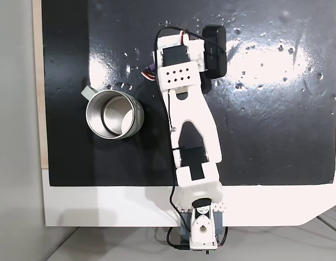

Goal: Grasp a pengrip and put it in the cup.

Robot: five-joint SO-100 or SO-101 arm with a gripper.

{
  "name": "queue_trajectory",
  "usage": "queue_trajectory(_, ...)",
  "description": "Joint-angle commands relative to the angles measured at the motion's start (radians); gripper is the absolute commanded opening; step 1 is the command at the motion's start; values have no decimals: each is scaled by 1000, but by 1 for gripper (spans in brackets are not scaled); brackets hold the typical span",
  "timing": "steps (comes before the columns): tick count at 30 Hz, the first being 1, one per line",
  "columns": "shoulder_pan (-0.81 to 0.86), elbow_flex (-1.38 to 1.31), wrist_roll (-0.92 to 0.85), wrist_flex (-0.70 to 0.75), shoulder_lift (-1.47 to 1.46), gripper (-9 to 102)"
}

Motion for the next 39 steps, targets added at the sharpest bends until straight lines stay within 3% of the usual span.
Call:
queue_trajectory(1, -26, -152, 3, 52, -29, 24)
queue_trajectory(16, -75, -276, -41, 127, -207, 24)
queue_trajectory(22, -80, -272, -44, 147, -227, 2)
queue_trajectory(29, -80, -272, -44, 156, -225, 0)
queue_trajectory(39, -66, -285, 18, 273, 127, 0)
